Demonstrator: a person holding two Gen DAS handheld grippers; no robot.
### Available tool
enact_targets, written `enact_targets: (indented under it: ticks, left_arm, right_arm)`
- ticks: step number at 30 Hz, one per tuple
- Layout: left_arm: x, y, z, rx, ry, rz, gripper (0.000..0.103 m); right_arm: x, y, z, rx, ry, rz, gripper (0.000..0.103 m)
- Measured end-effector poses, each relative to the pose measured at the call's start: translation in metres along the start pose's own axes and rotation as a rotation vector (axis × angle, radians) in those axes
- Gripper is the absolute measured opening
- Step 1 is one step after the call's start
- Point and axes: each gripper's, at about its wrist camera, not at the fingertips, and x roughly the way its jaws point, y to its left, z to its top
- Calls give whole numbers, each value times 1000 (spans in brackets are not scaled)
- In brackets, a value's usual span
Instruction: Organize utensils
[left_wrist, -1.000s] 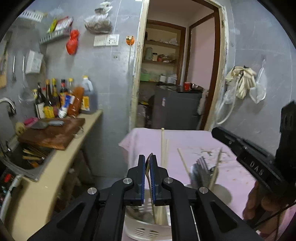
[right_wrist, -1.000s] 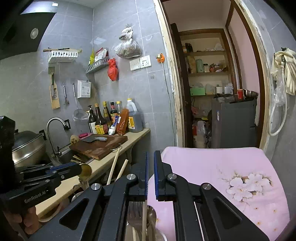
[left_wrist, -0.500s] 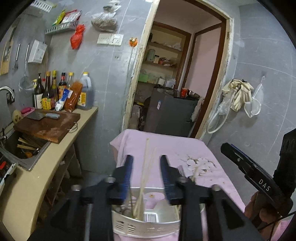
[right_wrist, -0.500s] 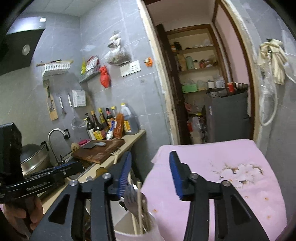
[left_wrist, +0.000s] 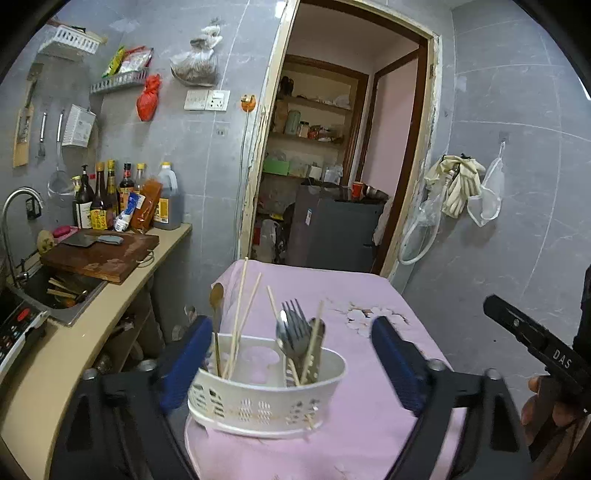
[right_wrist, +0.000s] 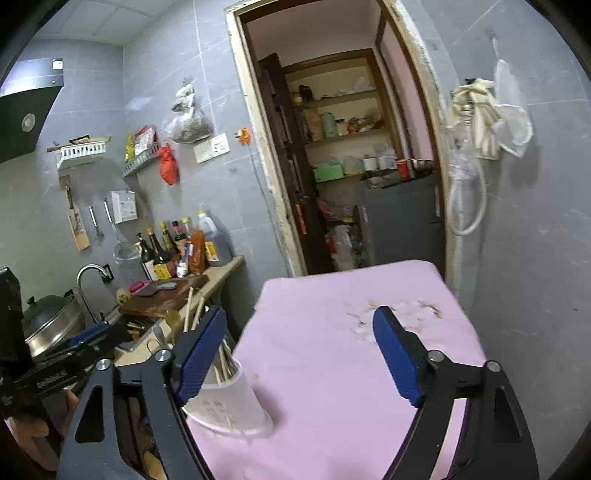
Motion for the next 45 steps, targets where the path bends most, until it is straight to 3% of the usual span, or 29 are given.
enact_targets:
  ticks: [3, 11, 24, 45]
  left_arm:
    - [-16, -9, -6, 6, -18, 10, 103]
    - [-50, -24, -31, 55, -10, 74, 103]
    - [-108, -35, -74, 79, -21, 110, 103]
    - [-112, -38, -77, 70, -19, 99, 103]
  right_arm:
    - [-21, -10, -8, 4, 16, -33, 86]
    - [-74, -23, -32, -22, 29, -89, 102]
    - [-149, -15, -66, -71, 39, -123, 102]
    - [-160, -17, -65, -77, 25, -128, 102]
